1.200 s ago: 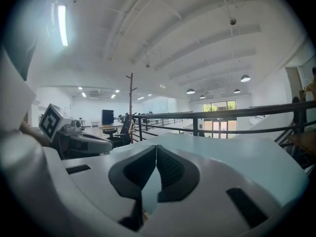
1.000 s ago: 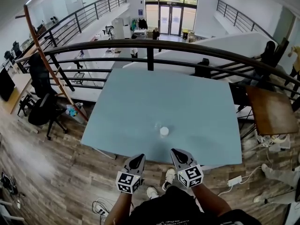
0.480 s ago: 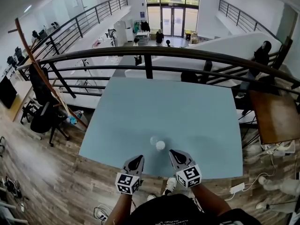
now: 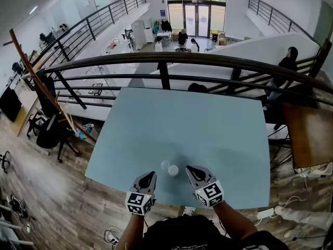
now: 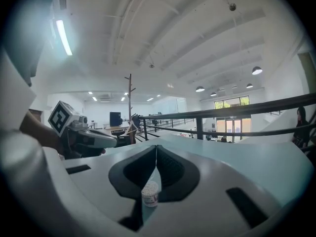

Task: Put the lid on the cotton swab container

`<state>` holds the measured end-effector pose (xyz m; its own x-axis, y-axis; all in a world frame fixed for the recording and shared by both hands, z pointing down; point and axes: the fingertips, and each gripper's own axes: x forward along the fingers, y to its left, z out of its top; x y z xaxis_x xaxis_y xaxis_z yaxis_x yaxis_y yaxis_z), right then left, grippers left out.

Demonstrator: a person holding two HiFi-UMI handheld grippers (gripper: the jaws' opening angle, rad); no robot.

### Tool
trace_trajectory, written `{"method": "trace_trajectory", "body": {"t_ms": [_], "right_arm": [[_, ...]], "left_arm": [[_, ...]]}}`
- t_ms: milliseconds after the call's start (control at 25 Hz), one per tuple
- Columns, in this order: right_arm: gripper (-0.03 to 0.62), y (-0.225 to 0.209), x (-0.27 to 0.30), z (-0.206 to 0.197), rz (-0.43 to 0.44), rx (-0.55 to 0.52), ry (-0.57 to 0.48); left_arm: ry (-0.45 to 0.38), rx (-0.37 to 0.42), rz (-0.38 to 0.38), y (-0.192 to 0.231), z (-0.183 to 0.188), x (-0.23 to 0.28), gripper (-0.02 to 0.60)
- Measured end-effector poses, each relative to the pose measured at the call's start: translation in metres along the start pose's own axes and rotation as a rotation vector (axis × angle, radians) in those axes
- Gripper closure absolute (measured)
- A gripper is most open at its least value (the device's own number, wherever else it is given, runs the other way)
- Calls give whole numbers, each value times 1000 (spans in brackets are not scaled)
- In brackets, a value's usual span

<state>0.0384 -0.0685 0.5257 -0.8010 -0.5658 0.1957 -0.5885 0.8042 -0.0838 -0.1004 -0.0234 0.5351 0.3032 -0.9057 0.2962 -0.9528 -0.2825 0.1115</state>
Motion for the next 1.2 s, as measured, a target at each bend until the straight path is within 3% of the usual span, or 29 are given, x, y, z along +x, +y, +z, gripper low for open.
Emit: {"method": "trace_trajectory", "body": {"t_ms": [240,480,840,1200], "right_arm": [[576,-29,3,-5,8,8,3],[576,-44,14,-8,-12,19,20],[576,-41,33,-1,-80,22,48],[576,-39,35,-22,-166,65,90]], "left_arm": [[0,-8,38,1,2,22,571],[13,-7,27,12,2,42,571],[70,-12,-58,35,6,55,571],[82,4,-134,50,-14,65,571]]}}
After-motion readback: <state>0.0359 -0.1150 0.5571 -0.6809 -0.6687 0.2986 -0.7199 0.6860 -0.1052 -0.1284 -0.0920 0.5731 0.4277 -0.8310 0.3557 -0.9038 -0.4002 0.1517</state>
